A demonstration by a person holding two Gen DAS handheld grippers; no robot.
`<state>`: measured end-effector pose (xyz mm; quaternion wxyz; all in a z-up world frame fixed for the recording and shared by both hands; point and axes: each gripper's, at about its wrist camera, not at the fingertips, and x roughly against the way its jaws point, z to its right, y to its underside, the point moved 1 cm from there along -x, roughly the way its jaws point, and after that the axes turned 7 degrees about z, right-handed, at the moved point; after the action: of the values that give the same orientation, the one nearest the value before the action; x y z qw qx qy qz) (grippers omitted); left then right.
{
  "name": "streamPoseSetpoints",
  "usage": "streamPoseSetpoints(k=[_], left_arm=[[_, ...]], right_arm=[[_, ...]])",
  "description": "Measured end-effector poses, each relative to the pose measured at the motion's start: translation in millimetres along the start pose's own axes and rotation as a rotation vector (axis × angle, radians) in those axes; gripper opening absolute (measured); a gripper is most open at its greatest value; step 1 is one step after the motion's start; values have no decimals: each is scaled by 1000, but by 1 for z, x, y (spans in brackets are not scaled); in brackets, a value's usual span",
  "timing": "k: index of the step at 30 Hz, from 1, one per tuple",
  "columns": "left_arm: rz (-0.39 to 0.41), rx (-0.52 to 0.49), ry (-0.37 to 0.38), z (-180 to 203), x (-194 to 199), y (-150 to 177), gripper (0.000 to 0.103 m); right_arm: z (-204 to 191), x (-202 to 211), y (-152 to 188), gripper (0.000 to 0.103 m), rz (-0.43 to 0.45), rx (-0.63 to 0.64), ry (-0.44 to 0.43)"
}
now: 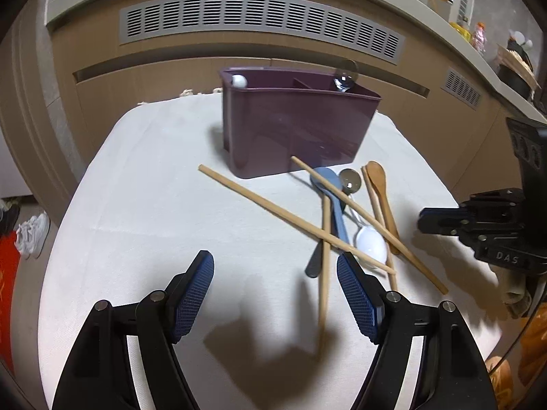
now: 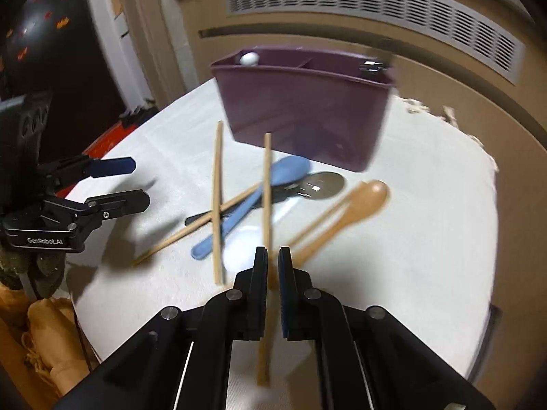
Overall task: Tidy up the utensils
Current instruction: 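Grasp a wooden chopstick upright with the right gripper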
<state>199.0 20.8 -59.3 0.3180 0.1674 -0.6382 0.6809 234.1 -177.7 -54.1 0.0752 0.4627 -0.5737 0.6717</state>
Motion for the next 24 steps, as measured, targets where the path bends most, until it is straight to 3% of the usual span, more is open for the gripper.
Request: streamPoseSetpoints(k=[3,8,10,12,13,19,20,21,24], left_arm=[[-12,-38,14,13,-6,-5,75],[-29,-62,19,31,-15,-12,75],[-28,-70,10,33,-14,-11,75],[-25,-76,-6,34,-12,-10,75],[-20,-79,-15,33,-10,-9,75],[11,-61,-34,22,-2,-9,75],[11,-49,-31,18,-3,-9,75],[9,-41,-29,16,-4,-9,75],[-9,-21,-21,13,-11,-7,75]], right_arm=[[5,5,9,7,21,-6,49],[-6,-4,1,7,12,42,-10],[-14,-18,-8,14,1,77,-33],[-20,-31,-16,29,-9,94,-36],[-22,-42,-22,29,-22,103,-29],[-14,-80,-37,29,-89,35,-19],[-13,-84,-36,24,-104,23,-28],[-12,-85,-35,13,-110,20,-30],[-12,-78,-33,7,-112,3,-54]])
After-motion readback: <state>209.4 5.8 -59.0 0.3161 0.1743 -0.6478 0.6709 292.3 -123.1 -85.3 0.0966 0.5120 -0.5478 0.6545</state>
